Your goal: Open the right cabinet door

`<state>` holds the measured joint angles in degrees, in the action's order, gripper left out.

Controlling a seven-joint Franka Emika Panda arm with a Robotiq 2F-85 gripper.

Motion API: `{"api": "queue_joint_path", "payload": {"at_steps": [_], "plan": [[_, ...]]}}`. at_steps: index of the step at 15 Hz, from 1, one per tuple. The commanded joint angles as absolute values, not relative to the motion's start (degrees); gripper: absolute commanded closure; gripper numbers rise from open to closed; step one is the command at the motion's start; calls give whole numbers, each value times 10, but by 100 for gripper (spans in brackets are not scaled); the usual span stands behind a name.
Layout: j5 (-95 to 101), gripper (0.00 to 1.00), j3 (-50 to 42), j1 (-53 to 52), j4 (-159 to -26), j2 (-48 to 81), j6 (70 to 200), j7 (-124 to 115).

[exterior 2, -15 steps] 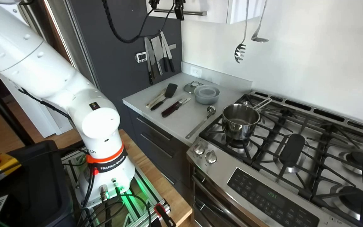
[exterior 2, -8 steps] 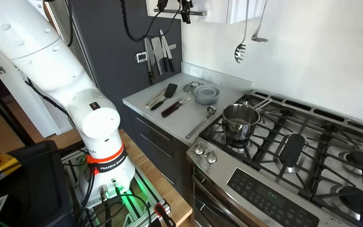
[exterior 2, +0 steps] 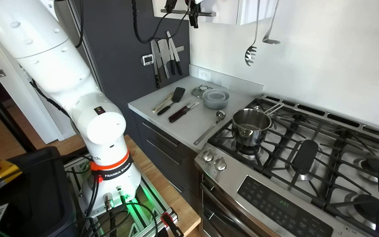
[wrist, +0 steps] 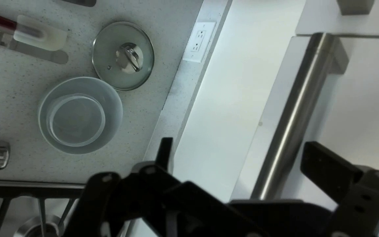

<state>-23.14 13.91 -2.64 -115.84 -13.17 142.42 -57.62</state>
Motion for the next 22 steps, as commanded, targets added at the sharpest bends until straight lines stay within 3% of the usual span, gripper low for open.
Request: {"api": "queue_joint_path", "payload": {"at_steps": [1, 22], "plan": [[-205, 0, 129, -37, -1142, -118, 1380, -607], [-209, 0, 51, -36, -1173, -188, 1157, -395]]}}
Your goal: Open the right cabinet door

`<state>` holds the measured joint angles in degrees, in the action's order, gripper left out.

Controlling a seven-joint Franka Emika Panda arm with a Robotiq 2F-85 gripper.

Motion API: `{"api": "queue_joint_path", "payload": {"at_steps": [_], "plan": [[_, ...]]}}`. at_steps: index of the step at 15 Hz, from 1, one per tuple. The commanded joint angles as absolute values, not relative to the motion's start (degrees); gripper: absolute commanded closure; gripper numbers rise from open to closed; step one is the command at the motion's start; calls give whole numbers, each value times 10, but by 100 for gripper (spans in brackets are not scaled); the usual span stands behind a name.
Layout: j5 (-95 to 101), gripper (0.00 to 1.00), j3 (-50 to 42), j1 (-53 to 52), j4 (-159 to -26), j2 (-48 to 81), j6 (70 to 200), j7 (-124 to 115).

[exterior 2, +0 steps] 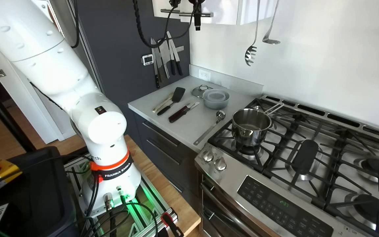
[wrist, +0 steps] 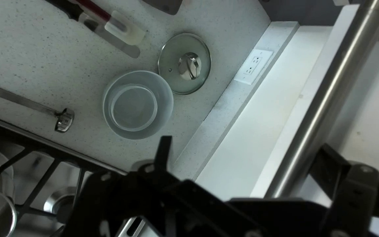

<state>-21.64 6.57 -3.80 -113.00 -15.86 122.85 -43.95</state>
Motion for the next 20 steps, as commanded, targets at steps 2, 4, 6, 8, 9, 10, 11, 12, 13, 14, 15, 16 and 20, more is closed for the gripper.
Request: {"api": "queue_joint_path", "payload": {"at_steps": [2, 4, 6, 8, 9, 10, 11, 12, 13, 14, 15, 16, 20], "plan": [[-209, 0, 44, -33, -1179, -196, 1135, -375], [-205, 0, 40, -30, -1181, -200, 1112, -364], [-201, 0, 38, -27, -1182, -205, 1098, -350], [-197, 0, 33, -22, -1189, -217, 1082, -336], [-198, 0, 30, -20, -1197, -225, 1077, -330], [-197, 0, 28, -17, -1203, -233, 1072, -324], [-197, 0, 25, -14, -1209, -239, 1065, -316], [-197, 0, 22, -12, -1214, -244, 1060, -306], [-197, 0, 18, -8, -1221, -249, 1056, -294], [-193, 0, 17, -4, -1227, -254, 1054, -285], [-192, 0, 15, 1, -1233, -259, 1053, -275], [-189, 0, 13, 6, -1237, -263, 1051, -268], [-187, 0, 8, 20, -1253, -278, 1063, -227]]}}
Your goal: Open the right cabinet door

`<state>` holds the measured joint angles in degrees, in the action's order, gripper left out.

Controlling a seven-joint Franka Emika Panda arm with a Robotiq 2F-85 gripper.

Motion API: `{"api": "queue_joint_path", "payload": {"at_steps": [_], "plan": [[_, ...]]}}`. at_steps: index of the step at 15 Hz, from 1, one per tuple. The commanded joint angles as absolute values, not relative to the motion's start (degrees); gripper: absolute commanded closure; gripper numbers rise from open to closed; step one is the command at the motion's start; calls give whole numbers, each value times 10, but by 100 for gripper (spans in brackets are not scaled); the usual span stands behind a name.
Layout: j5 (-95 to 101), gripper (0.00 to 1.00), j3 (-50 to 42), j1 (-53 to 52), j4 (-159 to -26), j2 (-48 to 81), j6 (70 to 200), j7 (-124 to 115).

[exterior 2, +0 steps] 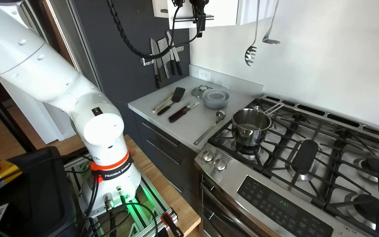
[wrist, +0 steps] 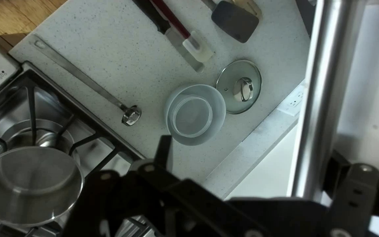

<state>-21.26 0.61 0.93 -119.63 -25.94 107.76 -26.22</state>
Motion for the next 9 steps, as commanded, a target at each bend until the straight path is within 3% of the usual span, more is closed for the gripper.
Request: {"api": "queue_joint_path", "payload": {"at_steps": [1, 9], "plan": [[-188, 0, 8, 21, -1253, -280, 1069, -218], [-206, 0, 6, 23, -1271, -299, 1127, -189]]}}
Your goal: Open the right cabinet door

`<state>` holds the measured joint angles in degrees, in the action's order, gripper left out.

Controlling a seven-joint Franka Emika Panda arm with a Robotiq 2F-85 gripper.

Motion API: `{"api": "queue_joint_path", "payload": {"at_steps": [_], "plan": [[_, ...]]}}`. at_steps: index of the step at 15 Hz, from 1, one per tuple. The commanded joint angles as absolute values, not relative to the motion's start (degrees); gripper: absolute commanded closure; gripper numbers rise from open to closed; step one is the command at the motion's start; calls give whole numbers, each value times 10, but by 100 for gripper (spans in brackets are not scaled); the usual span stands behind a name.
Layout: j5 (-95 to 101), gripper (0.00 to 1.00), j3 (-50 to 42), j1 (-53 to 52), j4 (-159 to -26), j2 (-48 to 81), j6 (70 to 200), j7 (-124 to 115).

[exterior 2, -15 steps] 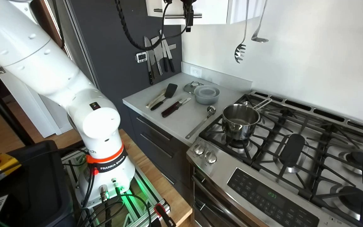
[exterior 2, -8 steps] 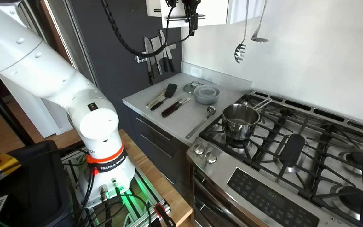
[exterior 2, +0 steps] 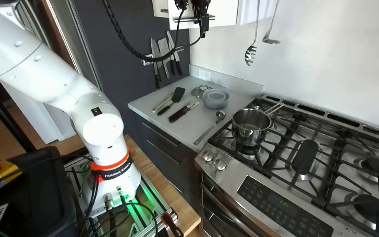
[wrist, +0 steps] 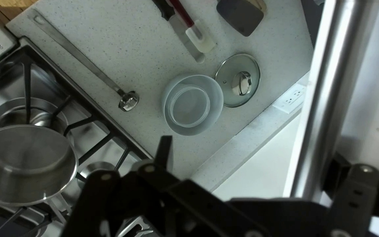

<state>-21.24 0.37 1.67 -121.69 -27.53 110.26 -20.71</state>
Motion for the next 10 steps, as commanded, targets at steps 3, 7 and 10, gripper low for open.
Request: {"api": "queue_joint_path", "payload": {"at_steps": [3, 7, 10], "plan": [[-228, 0, 1, 18, -1286, -310, 1156, -184], [-250, 0, 0, 16, -1301, -321, 1189, -181], [-255, 0, 0, 17, -1310, -329, 1207, -182]]}}
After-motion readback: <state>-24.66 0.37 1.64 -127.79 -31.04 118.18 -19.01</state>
